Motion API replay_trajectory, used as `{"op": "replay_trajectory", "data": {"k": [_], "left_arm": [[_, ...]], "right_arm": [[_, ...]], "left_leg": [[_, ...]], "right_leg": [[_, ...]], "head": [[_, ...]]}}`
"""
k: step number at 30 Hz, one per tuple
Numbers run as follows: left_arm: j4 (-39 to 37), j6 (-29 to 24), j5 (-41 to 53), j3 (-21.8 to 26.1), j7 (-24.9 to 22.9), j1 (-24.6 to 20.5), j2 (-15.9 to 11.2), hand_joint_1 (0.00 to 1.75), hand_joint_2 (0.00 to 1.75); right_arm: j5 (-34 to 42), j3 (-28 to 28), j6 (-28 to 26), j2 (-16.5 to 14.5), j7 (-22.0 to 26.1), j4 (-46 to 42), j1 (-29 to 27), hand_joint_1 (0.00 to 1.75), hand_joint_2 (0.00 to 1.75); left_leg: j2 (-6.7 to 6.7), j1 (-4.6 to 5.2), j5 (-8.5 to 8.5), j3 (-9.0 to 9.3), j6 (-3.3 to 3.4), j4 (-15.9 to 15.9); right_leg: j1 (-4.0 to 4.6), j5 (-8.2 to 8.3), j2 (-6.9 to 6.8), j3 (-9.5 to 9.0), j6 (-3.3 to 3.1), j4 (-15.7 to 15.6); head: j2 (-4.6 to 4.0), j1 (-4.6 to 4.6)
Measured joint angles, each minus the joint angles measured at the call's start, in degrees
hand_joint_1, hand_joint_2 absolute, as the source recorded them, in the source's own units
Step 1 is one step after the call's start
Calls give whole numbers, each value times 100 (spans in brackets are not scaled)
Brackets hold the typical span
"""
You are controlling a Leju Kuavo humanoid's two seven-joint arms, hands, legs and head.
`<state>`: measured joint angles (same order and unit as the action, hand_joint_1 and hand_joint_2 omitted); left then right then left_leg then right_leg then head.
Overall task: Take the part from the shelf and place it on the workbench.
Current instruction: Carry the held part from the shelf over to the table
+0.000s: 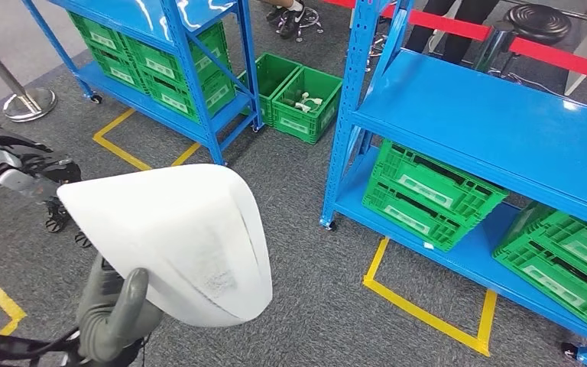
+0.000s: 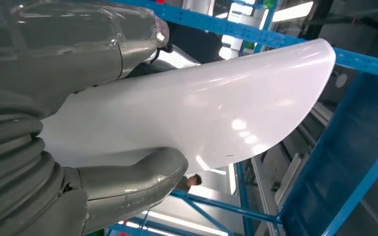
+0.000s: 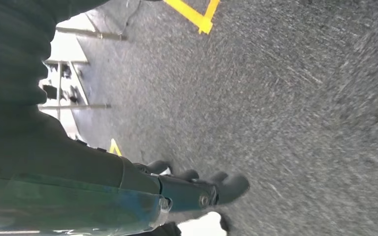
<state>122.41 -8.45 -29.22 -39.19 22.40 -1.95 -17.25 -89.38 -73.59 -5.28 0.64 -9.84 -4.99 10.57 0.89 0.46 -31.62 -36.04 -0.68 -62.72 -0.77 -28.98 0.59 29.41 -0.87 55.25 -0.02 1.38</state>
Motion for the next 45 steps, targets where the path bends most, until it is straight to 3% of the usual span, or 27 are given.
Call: {"op": "replay_trajectory", "data": {"k": [2,3,4,6,7,9,10,12,14,16,17,18,19,20,23,25,27,29,31,33,34,35,37,39,40,43,45], "left_arm": [[-15,-37,0,-3,85,47,2,175,175],[-29,-45,0,-5,119,70,2,175,175],[-42,-50,0,-5,146,87,2,175,175],[-62,-56,1,-8,195,98,1,175,175],[-66,-60,4,-8,218,100,2,175,175],[-69,-64,11,-10,255,101,11,175,175],[-70,-67,15,-10,267,101,15,175,175],[-71,-75,17,-11,280,103,23,175,175],[-71,-82,19,-13,286,98,30,175,175],[-73,-82,20,-14,290,95,41,175,175],[-75,-82,20,-15,290,97,44,175,175],[-80,-82,20,-16,290,99,46,175,175],[-87,-82,20,-17,290,100,46,175,175],[-95,-83,20,-18,289,101,46,175,175],[-106,-83,20,-20,289,99,49,175,175],[-106,-84,20,-20,288,100,50,175,175],[-104,-92,27,-17,277,105,50,175,175],[-100,-111,44,-12,244,110,48,175,175],[-100,-132,59,-9,203,110,46,175,175],[-103,-146,63,-9,179,109,46,175,175],[-104,-151,63,-9,173,112,46,175,175],[-105,-154,63,-9,170,113,45,175,175],[-103,-159,63,-9,164,114,43,175,175],[-98,-161,63,-9,159,115,42,175,175],[-94,-161,63,-8,159,117,41,175,175],[-80,-162,63,-7,158,121,36,175,175],[-66,-161,64,-7,157,108,35,175,175]], "right_arm": [[-15,0,2,12,-1,1,-25,0,175],[-26,-1,1,18,-2,1,-33,0,175],[-37,-1,-1,30,-2,1,-34,0,175],[-57,-2,-3,50,-1,1,-21,0,175],[-60,-2,-3,64,1,1,-11,0,175],[-63,-3,-2,91,10,1,2,0,175],[-64,-4,-1,107,16,1,6,0,175],[-64,-4,-1,130,33,1,13,0,175],[-64,-4,2,139,46,2,13,0,175],[-64,-5,4,156,52,3,-11,0,175],[-64,-6,4,168,52,3,-29,0,175],[-63,-7,4,178,52,3,-42,0,175],[-63,-8,5,183,52,4,-47,0,175],[-64,-9,5,185,54,4,-44,0,175],[-64,-9,8,189,67,6,-20,0,175],[-64,-9,12,192,73,7,-8,0,175],[-64,-10,23,187,69,8,7,0,175],[-64,-13,45,168,62,9,23,0,175],[-64,-13,63,148,57,11,19,0,175],[-64,-13,67,137,50,15,-11,0,175],[-63,-13,67,133,47,17,-23,0,175],[-63,-13,66,127,45,20,-28,0,175],[-64,-13,65,113,44,24,-23,0,175],[-64,-11,63,99,44,28,-11,0,175],[-64,-11,62,93,44,30,-4,0,175],[-64,-11,63,77,44,34,8,0,175],[-64,-10,70,66,42,38,-3,0,175]], "left_leg": [[-101,-59,-348,-363,-61,-739],[-103,-86,-408,-479,-84,-975],[-110,-102,-355,-488,-99,-1005],[-227,-117,-5,-168,-105,-453],[-382,-98,138,61,-96,-53],[-588,-58,260,330,-31,450],[-601,-34,244,348,5,515],[-457,-31,273,321,82,526],[-315,-46,308,312,147,544],[-165,-41,328,306,195,548],[-82,-29,333,304,211,547],[5,-14,337,304,223,545],[92,0,339,308,229,544],[176,12,341,316,233,544],[398,35,344,341,228,537],[512,22,362,302,193,525],[582,9,384,251,136,517],[306,28,271,173,80,387],[-50,13,-60,-79,10,-136],[-108,-53,-351,-421,-65,-830],[-110,-86,-361,-499,-94,-987],[-120,-110,-262,-461,-117,-926],[-280,-134,84,-81,-141,-248],[-501,-110,262,251,-89,355],[-556,-88,265,307,-45,476],[-402,-60,292,293,89,502],[-276,-75,325,292,152,522]], "right_leg": [[4,-2,-128,9,-8,1],[5,-6,-196,13,-3,5],[5,-12,-262,15,6,12],[3,-35,-374,5,42,35],[14,-55,-418,-2,71,52],[36,-92,-504,-12,138,84],[44,-102,-554,-16,169,89],[27,-128,-622,-32,230,92],[3,-322,-434,41,284,315],[-7,-725,-167,335,300,1023],[-4,-905,-112,523,293,1445],[3,-995,-91,671,279,1755],[11,-962,-79,738,256,1863],[23,-808,-64,700,222,1732],[63,-161,168,247,76,604],[81,-60,300,92,18,217],[80,-57,227,69,3,139],[57,-15,118,42,-24,67],[47,6,4,24,-45,29],[45,-3,-139,27,-48,34],[43,-9,-213,27,-41,39],[38,-18,-281,26,-29,47],[29,-48,-391,15,17,77],[43,-90,-472,9,86,118],[50,-102,-508,3,121,126],[29,-140,-549,-22,216,129],[11,-389,-346,93,264,449]], "head": [[0,31],[0,34],[0,38],[0,46],[0,51],[0,49],[0,44],[0,29],[0,6],[0,-29],[0,-41],[0,-50],[0,-57],[0,-61],[0,-63],[0,-65],[0,-74],[0,-65],[0,-38],[0,-23],[0,-21],[0,-20],[0,-16],[0,-20],[0,-25],[0,-42],[0,-60]]}}
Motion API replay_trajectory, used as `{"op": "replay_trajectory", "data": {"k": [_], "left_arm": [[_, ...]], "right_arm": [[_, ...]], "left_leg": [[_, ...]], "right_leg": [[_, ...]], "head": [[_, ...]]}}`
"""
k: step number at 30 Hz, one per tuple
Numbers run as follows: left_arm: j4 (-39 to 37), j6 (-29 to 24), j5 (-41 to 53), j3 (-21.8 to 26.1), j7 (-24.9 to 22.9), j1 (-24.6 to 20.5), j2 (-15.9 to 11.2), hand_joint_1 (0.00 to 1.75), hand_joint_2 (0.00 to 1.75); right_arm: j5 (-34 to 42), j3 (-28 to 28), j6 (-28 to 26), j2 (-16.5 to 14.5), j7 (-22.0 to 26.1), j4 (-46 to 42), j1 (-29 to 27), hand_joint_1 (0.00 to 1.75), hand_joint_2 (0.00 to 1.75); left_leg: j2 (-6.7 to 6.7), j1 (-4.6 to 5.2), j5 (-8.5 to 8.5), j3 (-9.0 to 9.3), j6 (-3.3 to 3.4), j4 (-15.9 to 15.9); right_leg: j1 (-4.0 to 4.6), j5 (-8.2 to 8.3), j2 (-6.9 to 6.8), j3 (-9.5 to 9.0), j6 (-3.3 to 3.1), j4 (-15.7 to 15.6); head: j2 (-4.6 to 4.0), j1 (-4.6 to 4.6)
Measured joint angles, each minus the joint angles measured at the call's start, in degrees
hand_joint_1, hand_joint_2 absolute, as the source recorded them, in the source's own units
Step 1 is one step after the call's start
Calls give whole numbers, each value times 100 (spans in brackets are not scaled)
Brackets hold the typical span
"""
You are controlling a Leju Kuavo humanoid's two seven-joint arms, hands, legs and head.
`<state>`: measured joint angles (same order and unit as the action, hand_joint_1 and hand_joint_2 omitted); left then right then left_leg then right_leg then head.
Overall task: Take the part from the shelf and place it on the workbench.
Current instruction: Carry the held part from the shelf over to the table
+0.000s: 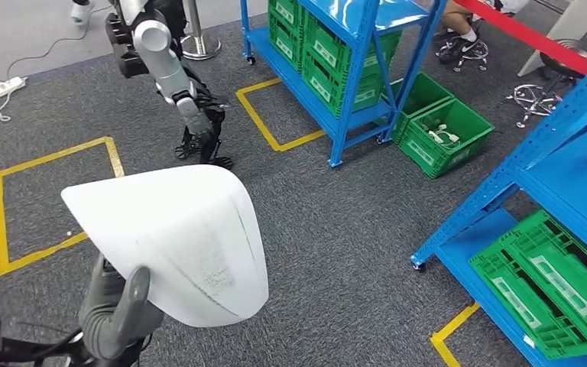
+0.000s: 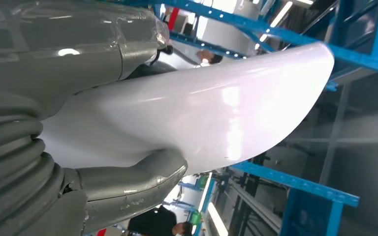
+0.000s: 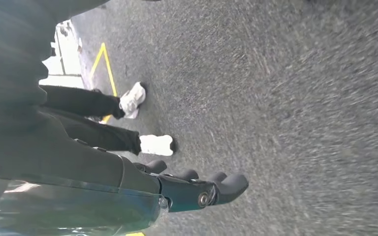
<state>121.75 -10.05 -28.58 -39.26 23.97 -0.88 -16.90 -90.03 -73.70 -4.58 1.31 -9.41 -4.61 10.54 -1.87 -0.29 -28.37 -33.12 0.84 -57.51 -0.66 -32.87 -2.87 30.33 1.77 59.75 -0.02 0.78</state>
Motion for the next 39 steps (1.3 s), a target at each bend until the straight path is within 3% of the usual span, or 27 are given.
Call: {"op": "replay_trajectory", "data": {"k": [1,3,4,5,7,9,11,12,13,14,16,17,19,20,21,22,23,25,26,28,30,32,34,35,36,39], "left_arm": [[6,0,0,-1,-1,-6,0,175,175],[4,0,0,-1,-3,-11,-1,175,175],[2,0,-1,-2,-5,-8,-1,175,175],[-1,0,0,-2,-7,-6,-2,175,175],[-3,0,1,-2,-7,-6,-3,175,175],[-4,0,2,-2,-7,-9,-4,175,175],[-5,0,1,-2,-9,-8,-4,175,175],[-4,1,1,-2,-10,-6,-4,175,175],[-3,1,1,-1,-11,0,-5,175,175],[-2,3,1,-1,-10,0,-6,175,175],[-2,10,1,2,-9,-10,-7,175,175],[-3,14,1,2,-9,-18,-7,175,175],[-6,21,2,2,-10,-17,-7,175,175],[-7,24,2,2,-11,-16,-8,175,175],[-8,26,2,3,-12,-16,-10,175,175],[-7,28,4,3,-12,-16,-11,175,175],[-7,31,7,3,-12,-18,-12,175,175],[-3,38,14,3,-13,-20,-12,175,175],[-2,40,16,3,-14,-21,-13,175,175],[2,47,20,4,-15,-22,-16,175,175],[10,55,23,3,-16,-29,-14,175,175],[14,62,28,3,-17,-36,-9,175,175],[8,65,31,3,-21,-36,-8,175,175],[4,66,33,3,-24,-35,-8,175,175],[1,66,33,3,-26,-35,-8,175,175],[-1,66,34,1,-28,-36,-8,175,175]], "right_arm": [[0,0,4,-3,-7,2,-14,0,175],[1,-1,9,-5,-33,3,-51,0,175],[1,-1,11,-6,-46,3,-61,0,175],[1,-1,11,-7,-54,3,-64,0,175],[0,0,13,1,-57,1,-56,0,175],[0,1,15,22,-57,-1,-49,0,175],[0,2,17,45,-57,-3,-41,0,175],[0,2,19,50,-57,-4,-35,0,175],[0,2,19,54,-55,-5,-23,0,175],[1,2,20,51,-50,-5,-12,0,175],[1,3,25,43,-38,-3,-9,0,175],[1,3,27,40,-33,-2,-20,0,175],[1,4,30,38,-31,0,-43,0,175],[1,4,30,37,-29,1,-46,0,175],[1,4,30,37,-25,1,-44,0,175],[1,4,31,35,-20,2,-38,0,175],[1,4,31,37,-15,0,-31,0,175],[0,4,30,36,-7,-2,-17,0,175],[0,5,30,37,-3,-3,-11,0,175],[0,5,29,33,3,-2,-5,0,175],[0,4,32,23,4,0,-9,0,175],[0,5,36,18,4,0,-30,0,175],[1,4,40,21,3,0,-59,0,175],[1,4,42,20,2,1,-66,0,175],[1,4,44,19,2,1,-65,0,175],[0,4,46,26,2,0,-52,0,175]], "left_leg": [[64,1,10,-3,20,1],[215,27,22,-13,48,-1],[296,43,27,-15,58,-3],[380,59,32,-13,65,-4],[543,84,37,6,70,-6],[689,94,47,7,56,-14],[824,73,75,-38,7,-19],[895,61,94,-63,-27,-16],[858,56,88,-87,-53,-29],[714,64,33,-126,-77,-89],[315,68,-264,-335,-126,-513],[197,53,-459,-510,-162,-870],[169,-5,-689,-813,-231,-1494],[167,-29,-654,-839,-258,-1558],[146,-49,-520,-743,-280,-1399],[77,-62,-327,-537,-295,-1047],[-68,-55,-186,-305,-302,-645],[-278,-27,-47,-2,-249,-109],[-306,-3,-60,27,-206,-39],[-185,12,-33,13,-112,-27],[-57,5,-1,11,-44,-5],[77,12,18,8,2,1],[229,46,26,5,31,-1],[312,65,30,7,41,-2],[397,82,33,13,47,-3],[628,108,39,32,44,-9]], "right_leg": [[-1,-211,131,142,10,350],[10,-579,246,498,-4,1165],[17,-616,262,604,-24,1381],[22,-535,275,620,-53,1386],[43,-93,383,365,-141,764],[58,244,634,64,-240,32],[69,292,751,-42,-281,-239],[73,301,702,-58,-285,-286],[72,322,633,-75,-291,-322],[69,349,569,-91,-305,-366],[58,393,426,-114,-330,-434],[61,395,357,-113,-339,-440],[59,390,197,-102,-335,-434],[56,383,123,-99,-326,-430],[49,374,59,-100,-311,-422],[40,359,3,-105,-289,-407],[38,338,-42,-108,-256,-386],[49,293,-117,-115,-184,-340],[53,282,-151,-120,-150,-332],[33,268,-209,-141,-86,-337],[6,109,-59,-95,-27,-165],[3,-272,180,157,-7,469],[15,-579,255,501,-30,1231],[21,-575,265,586,-56,1389],[28,-449,281,571,-93,1315],[67,192,496,133,-226,220]], "head": [[0,-13],[0,-30],[0,-36],[0,-39],[0,-43],[0,-43],[0,-53],[0,-61],[0,-67],[0,-60],[0,-37],[0,-25],[0,-19],[0,-18],[0,-17],[0,-17],[0,-15],[0,-16],[0,-21],[0,-33],[0,-47],[0,-67],[0,-78],[0,-81],[0,-82],[0,-79]]}}
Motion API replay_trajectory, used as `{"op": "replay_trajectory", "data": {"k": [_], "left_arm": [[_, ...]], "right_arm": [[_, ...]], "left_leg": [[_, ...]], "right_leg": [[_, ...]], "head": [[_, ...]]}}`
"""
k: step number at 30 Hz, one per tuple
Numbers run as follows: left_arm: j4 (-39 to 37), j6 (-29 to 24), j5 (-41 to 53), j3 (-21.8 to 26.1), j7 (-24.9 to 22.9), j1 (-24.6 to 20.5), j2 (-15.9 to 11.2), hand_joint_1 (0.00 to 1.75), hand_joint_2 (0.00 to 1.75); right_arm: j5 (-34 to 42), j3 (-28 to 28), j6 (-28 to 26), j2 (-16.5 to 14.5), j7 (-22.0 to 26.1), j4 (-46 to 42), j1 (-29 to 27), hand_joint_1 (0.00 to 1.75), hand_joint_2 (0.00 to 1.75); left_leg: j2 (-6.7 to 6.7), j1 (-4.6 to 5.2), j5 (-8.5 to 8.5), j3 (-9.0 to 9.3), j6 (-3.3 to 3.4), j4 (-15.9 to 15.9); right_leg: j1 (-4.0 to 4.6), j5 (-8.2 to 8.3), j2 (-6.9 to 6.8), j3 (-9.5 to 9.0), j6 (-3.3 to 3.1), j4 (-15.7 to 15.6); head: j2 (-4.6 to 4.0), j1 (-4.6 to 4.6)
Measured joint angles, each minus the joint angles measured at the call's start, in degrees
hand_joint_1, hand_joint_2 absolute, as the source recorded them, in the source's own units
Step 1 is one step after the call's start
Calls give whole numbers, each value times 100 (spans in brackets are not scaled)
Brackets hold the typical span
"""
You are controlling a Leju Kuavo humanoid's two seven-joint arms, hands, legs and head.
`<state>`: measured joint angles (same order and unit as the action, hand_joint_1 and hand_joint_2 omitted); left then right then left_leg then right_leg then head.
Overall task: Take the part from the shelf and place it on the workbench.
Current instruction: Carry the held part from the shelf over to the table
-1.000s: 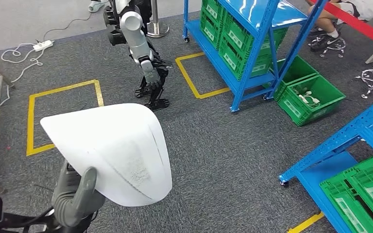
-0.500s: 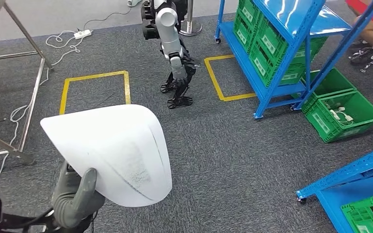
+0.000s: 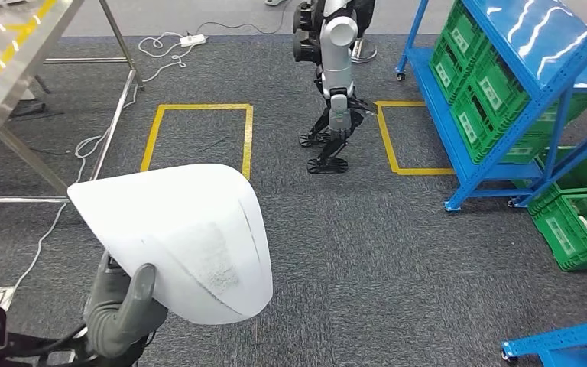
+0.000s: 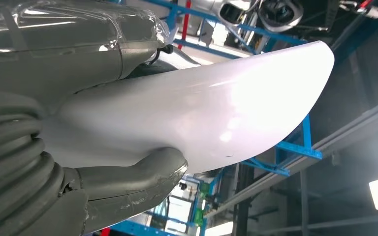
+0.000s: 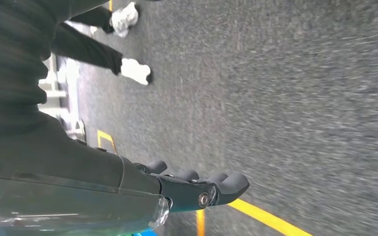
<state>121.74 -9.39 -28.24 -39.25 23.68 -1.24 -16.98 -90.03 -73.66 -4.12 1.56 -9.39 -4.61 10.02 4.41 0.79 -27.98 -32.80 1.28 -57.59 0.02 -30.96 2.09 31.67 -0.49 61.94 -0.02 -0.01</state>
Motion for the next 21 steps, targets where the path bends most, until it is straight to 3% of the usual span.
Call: {"op": "replay_trajectory", "data": {"k": [2,4,5,6,8,9,11,12,15,16,21], "left_arm": [[-1,1,0,-1,-3,-1,0,175,175],[-1,4,0,0,-4,0,-1,175,175],[-1,5,0,2,-4,5,-1,175,175],[-1,9,0,4,-3,3,-2,175,175],[-3,14,0,10,-3,-3,-4,175,175],[-5,17,0,11,-3,-10,-4,175,175],[-7,17,0,14,-4,-7,-4,175,175],[-7,17,0,17,-5,-6,-5,175,175],[-7,16,0,47,-15,-4,-10,175,175],[-7,15,0,55,-18,-4,-11,175,175],[-7,15,0,56,-19,-4,-11,175,175]], "right_arm": [[0,0,1,14,0,-2,2,0,175],[0,0,1,26,-1,-4,7,0,175],[0,0,1,25,0,-5,16,0,175],[0,0,1,20,1,-5,26,0,175],[0,0,2,2,2,-3,33,0,175],[0,0,2,-3,2,-2,23,0,175],[0,0,3,-9,2,-1,2,0,175],[0,0,3,-12,3,0,0,0,175],[0,0,3,-21,8,2,12,0,175],[0,0,3,-22,8,2,14,0,175],[0,0,3,-23,8,2,15,0,175]], "left_leg": [[128,-10,21,-25,-34,-5],[245,-24,56,-63,-93,3],[204,-19,45,-84,-116,-11],[66,-6,-22,-129,-140,-81],[-303,-7,-342,-351,-190,-545],[-414,-26,-534,-520,-226,-903],[-447,-87,-718,-786,-291,-1465],[-463,-118,-651,-789,-323,-1475],[-603,-179,-163,-355,-387,-685],[-640,-184,-78,-251,-393,-503],[-658,-185,-54,-217,-395,-447]], "right_leg": [[18,121,139,-183,-43,-440],[24,114,85,-220,-55,-520],[17,142,23,-233,-65,-558],[11,174,-31,-246,-81,-609],[1,228,-152,-262,-106,-688],[4,234,-210,-262,-115,-699],[2,229,-350,-259,-111,-693],[-3,221,-418,-259,-100,-687],[-32,182,-554,-269,-42,-646],[-38,175,-569,-272,-30,-636],[-39,171,-574,-273,-25,-632]], "head": [[0,2],[0,1],[0,1],[0,14],[0,43],[0,58],[0,62],[0,63],[0,64],[0,64],[0,64]]}}
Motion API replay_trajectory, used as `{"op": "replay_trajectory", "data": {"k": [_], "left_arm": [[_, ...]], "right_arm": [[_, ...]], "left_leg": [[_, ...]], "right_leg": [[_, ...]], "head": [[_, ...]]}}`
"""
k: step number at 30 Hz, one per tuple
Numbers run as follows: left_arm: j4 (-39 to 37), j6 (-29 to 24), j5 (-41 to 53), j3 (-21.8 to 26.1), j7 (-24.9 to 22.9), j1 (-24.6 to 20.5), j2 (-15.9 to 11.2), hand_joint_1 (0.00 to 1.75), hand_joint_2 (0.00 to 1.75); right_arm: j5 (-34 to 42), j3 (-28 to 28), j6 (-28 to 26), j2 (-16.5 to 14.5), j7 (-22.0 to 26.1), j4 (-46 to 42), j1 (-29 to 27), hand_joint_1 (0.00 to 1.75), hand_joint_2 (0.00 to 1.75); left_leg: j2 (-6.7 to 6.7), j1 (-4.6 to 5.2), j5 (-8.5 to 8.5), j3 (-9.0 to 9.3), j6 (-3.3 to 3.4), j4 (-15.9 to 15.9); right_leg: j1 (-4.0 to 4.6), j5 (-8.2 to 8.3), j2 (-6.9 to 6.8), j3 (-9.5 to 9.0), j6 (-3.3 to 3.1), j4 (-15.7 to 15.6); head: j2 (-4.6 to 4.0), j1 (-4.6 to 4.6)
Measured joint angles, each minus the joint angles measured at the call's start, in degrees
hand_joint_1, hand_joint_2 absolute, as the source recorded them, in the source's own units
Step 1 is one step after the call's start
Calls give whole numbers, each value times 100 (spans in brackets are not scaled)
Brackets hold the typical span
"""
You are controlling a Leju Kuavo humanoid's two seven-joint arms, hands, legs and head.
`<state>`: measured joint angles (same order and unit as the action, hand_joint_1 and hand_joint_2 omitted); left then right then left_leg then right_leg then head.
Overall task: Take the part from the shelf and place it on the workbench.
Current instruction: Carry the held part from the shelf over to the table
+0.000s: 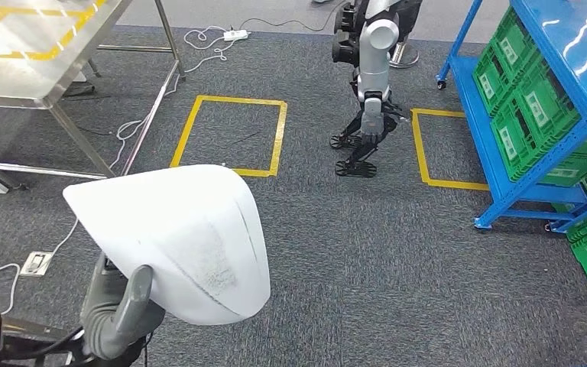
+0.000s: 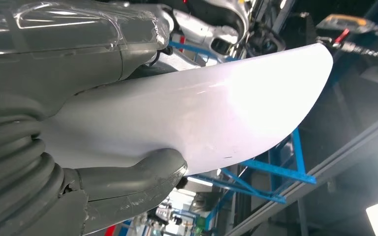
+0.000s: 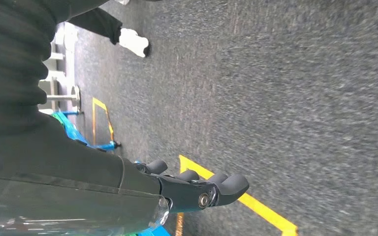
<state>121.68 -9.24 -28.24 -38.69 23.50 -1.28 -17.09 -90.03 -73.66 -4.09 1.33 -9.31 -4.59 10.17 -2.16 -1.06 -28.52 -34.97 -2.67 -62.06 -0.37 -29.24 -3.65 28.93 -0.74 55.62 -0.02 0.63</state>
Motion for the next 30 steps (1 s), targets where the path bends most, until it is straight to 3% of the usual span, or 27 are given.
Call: {"op": "replay_trajectory", "data": {"k": [1,3,5,6,8,9,10,12,13,14,16,18,20,22,23,24,25,27,29,30], "left_arm": [[0,1,0,1,0,0,0,175,175],[1,0,0,12,-3,0,1,175,175],[5,-2,-1,33,-9,2,-1,175,175],[15,-2,-1,41,-13,2,-3,175,175],[28,-2,-1,46,-16,0,-8,175,175],[34,-2,-2,46,-17,-1,-9,175,175],[33,-2,-2,46,-19,0,-8,175,175],[33,-2,-2,46,-20,0,-8,175,175],[33,-2,-2,46,-20,1,-7,175,175],[33,-2,-2,46,-21,3,-7,175,175],[37,-2,-2,46,-22,10,-9,175,175],[48,-2,-2,46,-21,18,-14,175,175],[55,-2,-2,45,-23,22,-15,175,175],[51,-2,-2,45,-26,26,-15,175,175],[49,-2,-2,45,-27,30,-17,175,175],[48,-2,-2,45,-27,34,-20,175,175],[48,-2,-2,45,-28,36,-21,175,175],[49,-2,-2,45,-29,36,-22,175,175],[54,-3,-2,45,-29,37,-22,175,175],[57,-3,-2,46,-30,39,-26,175,175]], "right_arm": [[0,0,0,0,0,0,0,0,175],[0,0,0,2,0,-2,5,0,175],[0,1,2,3,0,-4,18,0,175],[0,2,4,-4,0,-3,21,0,175],[0,2,8,-19,0,2,-5,0,175],[0,2,9,-27,0,5,-17,0,175],[0,2,9,-27,0,7,-25,0,175],[0,3,10,-23,1,9,-11,0,175],[0,3,11,-19,1,9,-9,0,175],[0,4,12,-15,1,9,-8,0,175],[0,4,14,-12,1,9,-5,0,175],[0,4,16,-19,1,9,17,0,175],[0,4,20,-26,1,11,21,0,175],[1,4,23,-28,2,14,-6,0,175],[1,4,24,-28,2,15,-15,0,175],[2,4,26,-29,2,16,-16,0,175],[2,4,28,-30,2,17,-11,0,175],[1,4,31,-31,2,16,3,0,175],[0,4,30,-30,2,14,12,0,175],[0,4,30,-31,2,14,13,0,175]], "left_leg": [[-12,-1,9,14,-1,23],[-198,11,16,128,8,228],[-318,49,-4,210,106,402],[-233,63,-3,205,190,412],[161,106,38,185,321,420],[361,126,60,186,365,426],[519,153,66,192,381,425],[672,159,73,199,372,421],[742,150,84,187,354,417],[807,136,99,165,329,415],[915,116,133,122,264,424],[663,140,6,32,217,287],[283,139,-362,-236,169,-278],[201,87,-659,-560,103,-979],[199,61,-662,-620,71,-1119],[183,39,-557,-566,43,-1039],[123,21,-374,-393,17,-742],[-137,11,-87,27,6,4],[-274,39,-33,204,96,347],[-218,61,-39,198,164,352]], "right_leg": [[0,-2,-2,0,2,2],[13,-31,-21,-2,36,36],[26,-74,-90,-20,100,73],[16,-179,-42,4,149,177],[-5,-545,181,376,170,1027],[-7,-626,322,511,154,1308],[10,-541,406,552,99,1349],[32,-160,635,229,6,560],[43,-72,733,121,-21,297],[50,-61,797,75,-34,177],[54,-38,711,56,-38,110],[35,24,586,38,-63,23],[20,65,455,42,-84,-26],[19,65,301,56,-86,-21],[15,59,225,59,-78,-16],[6,49,155,59,-65,-6],[-6,34,97,57,-41,13],[-12,-22,7,57,39,84],[0,-72,-70,53,113,144],[-1,-84,-114,44,139,151]], "head": [[0,0],[0,12],[0,10],[0,-1],[0,-40],[0,-55],[0,-61],[0,-57],[0,-57],[0,-58],[0,-67],[0,-58],[0,-25],[0,-2],[0,2],[0,2],[0,2],[0,11],[0,6],[0,-1]]}}
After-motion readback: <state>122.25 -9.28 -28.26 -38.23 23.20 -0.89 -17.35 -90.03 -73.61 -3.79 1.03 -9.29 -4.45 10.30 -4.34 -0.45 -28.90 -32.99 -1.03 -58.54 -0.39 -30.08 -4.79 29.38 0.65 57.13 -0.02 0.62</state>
